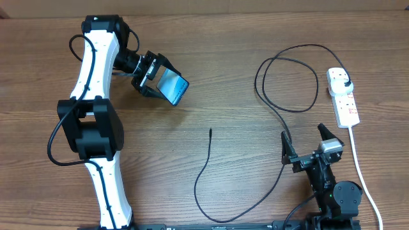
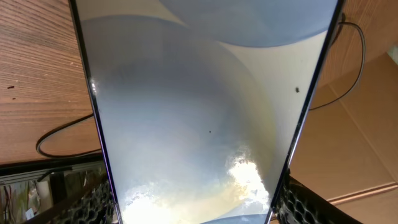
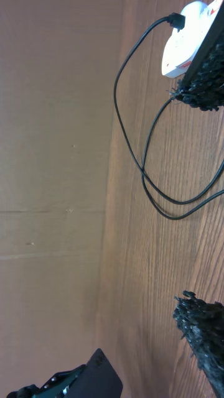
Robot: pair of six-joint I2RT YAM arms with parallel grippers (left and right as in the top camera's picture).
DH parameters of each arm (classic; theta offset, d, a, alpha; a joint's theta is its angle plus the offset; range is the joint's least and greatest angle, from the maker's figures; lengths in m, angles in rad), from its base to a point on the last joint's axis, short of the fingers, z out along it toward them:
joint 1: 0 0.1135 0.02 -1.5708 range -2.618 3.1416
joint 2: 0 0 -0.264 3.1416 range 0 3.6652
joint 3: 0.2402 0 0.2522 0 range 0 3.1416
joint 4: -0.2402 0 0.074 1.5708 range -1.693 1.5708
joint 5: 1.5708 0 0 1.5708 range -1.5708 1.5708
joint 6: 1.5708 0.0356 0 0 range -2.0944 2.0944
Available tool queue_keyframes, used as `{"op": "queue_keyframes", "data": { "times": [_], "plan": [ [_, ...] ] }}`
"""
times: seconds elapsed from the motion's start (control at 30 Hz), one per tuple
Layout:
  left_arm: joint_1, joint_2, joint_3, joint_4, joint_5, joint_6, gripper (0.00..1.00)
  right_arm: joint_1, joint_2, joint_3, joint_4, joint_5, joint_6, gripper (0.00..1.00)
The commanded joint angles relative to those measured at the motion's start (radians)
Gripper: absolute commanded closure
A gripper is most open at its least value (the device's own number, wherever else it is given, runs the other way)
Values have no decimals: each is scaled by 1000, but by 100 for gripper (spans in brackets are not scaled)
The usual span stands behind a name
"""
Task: Plug charger to phone and switch on socket
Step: 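Lift the phone with the left gripper and tilt it upright, then move the right gripper toward the phone held by the left gripper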
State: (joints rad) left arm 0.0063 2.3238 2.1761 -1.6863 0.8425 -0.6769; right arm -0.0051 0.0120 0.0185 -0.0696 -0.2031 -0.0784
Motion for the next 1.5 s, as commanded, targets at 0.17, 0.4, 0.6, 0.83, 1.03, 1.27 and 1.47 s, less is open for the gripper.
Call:
{"op": "queue_keyframes", "data": {
  "times": [0.17, 0.4, 0.6, 0.83, 1.03, 1.27, 1.47],
  "plan": [
    [-1, -3, 26, -4, 75, 19, 96, 4, -9, 8, 68, -149, 146, 0],
    [-1, -3, 26, -4, 75, 19, 96, 4, 79, 180, -62, -242, 265, 0],
    [-1, -3, 26, -4, 74, 19, 96, 4, 356, 494, -241, -286, 264, 0],
    [-1, -3, 26, -4, 74, 19, 96, 4, 712, 748, -313, -609, 265, 0],
    [-2, -3, 26, -4, 72, 19, 96, 4, 900, 748, -142, -779, 457, 0],
    [-2, -3, 26, -4, 67, 10, 96, 4, 1102, 748, 16, -786, 889, 0],
    [-26, -3, 26, 40, 6, -54, 96, 11, 1215, 748, 35, -793, 998, 0]
  ]
}}
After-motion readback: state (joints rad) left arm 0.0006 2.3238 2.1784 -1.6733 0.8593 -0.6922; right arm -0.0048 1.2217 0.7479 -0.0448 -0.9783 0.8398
